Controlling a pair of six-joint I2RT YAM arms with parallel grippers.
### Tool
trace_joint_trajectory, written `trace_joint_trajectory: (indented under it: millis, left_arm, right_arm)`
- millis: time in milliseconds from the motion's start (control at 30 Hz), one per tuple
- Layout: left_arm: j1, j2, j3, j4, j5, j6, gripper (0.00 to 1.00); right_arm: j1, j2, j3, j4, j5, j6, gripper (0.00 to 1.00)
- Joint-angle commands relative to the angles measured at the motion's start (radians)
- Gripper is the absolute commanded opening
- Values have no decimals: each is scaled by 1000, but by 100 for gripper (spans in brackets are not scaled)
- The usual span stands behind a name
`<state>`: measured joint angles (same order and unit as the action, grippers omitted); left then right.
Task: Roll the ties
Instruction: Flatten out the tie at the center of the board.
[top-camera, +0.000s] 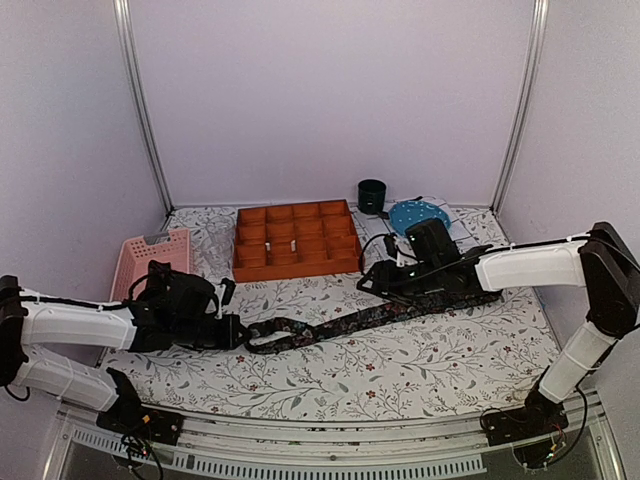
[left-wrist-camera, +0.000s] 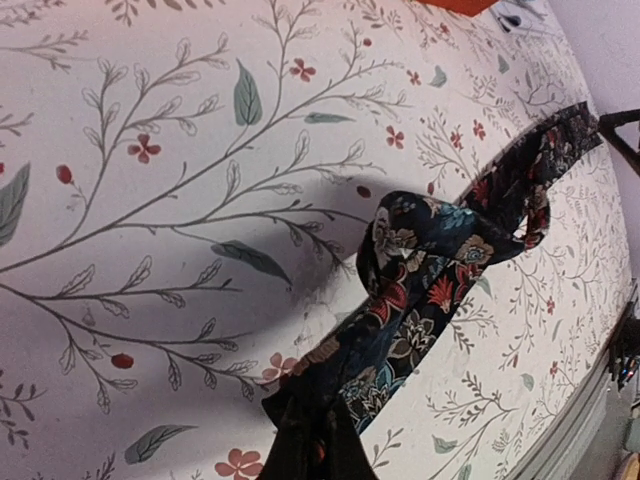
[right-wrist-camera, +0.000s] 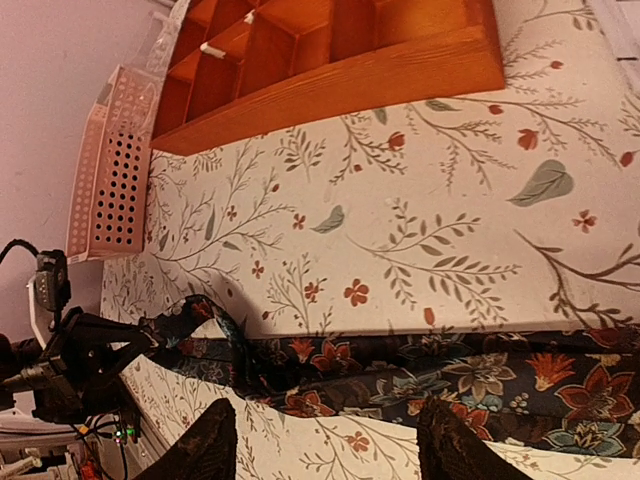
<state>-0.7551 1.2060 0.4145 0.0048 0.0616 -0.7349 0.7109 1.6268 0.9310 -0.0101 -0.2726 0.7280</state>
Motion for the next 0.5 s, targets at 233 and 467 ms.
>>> trace_joint_trajectory:
  millis: [233, 467]
  left_arm:
    - [-60, -182, -27, -128, -125, -79, 64]
    - [-168, -163, 72, -259, -242, -123, 71]
  right_arm:
    - [153, 160, 222, -142, 33, -218, 58]
    - [234, 288, 426, -223, 69, -348, 58]
